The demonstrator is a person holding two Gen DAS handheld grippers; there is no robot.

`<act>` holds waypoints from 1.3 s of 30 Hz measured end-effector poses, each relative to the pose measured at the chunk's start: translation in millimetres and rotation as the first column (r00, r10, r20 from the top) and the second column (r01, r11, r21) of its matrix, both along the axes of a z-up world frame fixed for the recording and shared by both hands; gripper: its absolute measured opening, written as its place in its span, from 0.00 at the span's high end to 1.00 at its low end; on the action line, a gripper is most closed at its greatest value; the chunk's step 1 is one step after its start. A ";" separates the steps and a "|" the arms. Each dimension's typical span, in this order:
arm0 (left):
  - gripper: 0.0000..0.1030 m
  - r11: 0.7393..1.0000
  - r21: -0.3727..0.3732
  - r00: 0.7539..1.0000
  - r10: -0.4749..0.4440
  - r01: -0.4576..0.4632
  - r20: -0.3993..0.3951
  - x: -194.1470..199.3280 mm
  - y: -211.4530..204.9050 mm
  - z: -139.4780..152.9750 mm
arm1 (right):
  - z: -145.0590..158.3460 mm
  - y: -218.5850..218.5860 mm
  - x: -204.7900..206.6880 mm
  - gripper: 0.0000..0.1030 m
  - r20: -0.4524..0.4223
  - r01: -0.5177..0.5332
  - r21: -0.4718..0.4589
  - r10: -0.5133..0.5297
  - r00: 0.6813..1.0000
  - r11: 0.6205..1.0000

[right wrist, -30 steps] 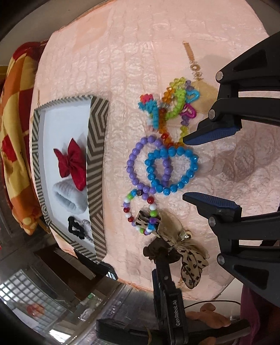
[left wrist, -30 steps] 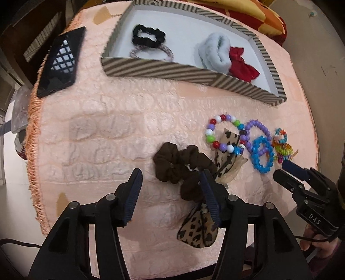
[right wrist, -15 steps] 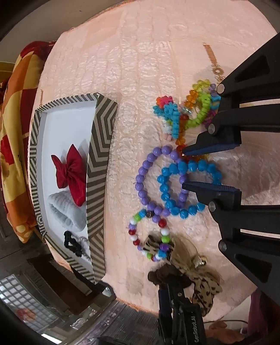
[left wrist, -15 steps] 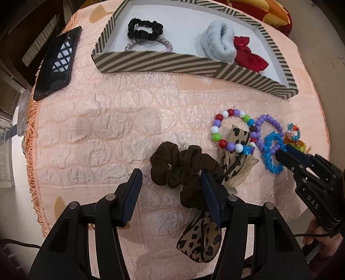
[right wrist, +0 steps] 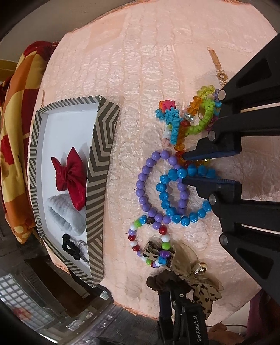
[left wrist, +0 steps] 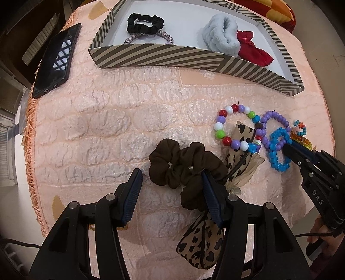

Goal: Organize jewelry
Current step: 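Grasp the brown scrunchie with the left tool while the right tool grasps the blue beaded bracelet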

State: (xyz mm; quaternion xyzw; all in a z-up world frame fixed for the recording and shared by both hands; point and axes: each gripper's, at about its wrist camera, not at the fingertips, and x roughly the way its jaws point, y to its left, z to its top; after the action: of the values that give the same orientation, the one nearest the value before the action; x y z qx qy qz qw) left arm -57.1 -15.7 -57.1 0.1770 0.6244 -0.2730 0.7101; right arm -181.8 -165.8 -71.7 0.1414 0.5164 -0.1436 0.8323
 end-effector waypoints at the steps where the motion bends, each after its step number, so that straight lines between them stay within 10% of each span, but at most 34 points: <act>1: 0.46 1.000 0.002 1.000 -0.001 0.001 0.003 0.2 -0.3 -0.2 | -0.4 0.2 1.8 0.86 0.000 -0.002 0.002 0.002 1.000 1.000; 11: 0.47 1.000 0.016 0.999 -0.017 0.016 0.027 -4.4 -2.4 1.7 | 24.9 4.2 -1.8 0.92 0.072 -0.025 0.029 0.023 0.997 0.999; 21: 0.84 0.999 -0.041 0.999 -0.003 0.004 0.039 0.2 11.2 13.3 | 66.2 5.1 -2.9 0.92 0.186 -0.028 0.075 0.013 0.983 0.997; 39: 0.84 0.992 -0.125 0.995 0.038 -0.026 0.093 24.0 31.7 61.9 | 87.2 -4.8 7.1 0.92 0.223 -0.034 0.054 0.021 0.975 0.998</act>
State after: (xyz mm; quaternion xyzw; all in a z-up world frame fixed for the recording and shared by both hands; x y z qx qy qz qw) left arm -33.1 16.1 4.8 0.1355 0.5747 -0.2911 0.7528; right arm -174.7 -170.7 15.5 0.1733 0.4261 -0.1003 0.8822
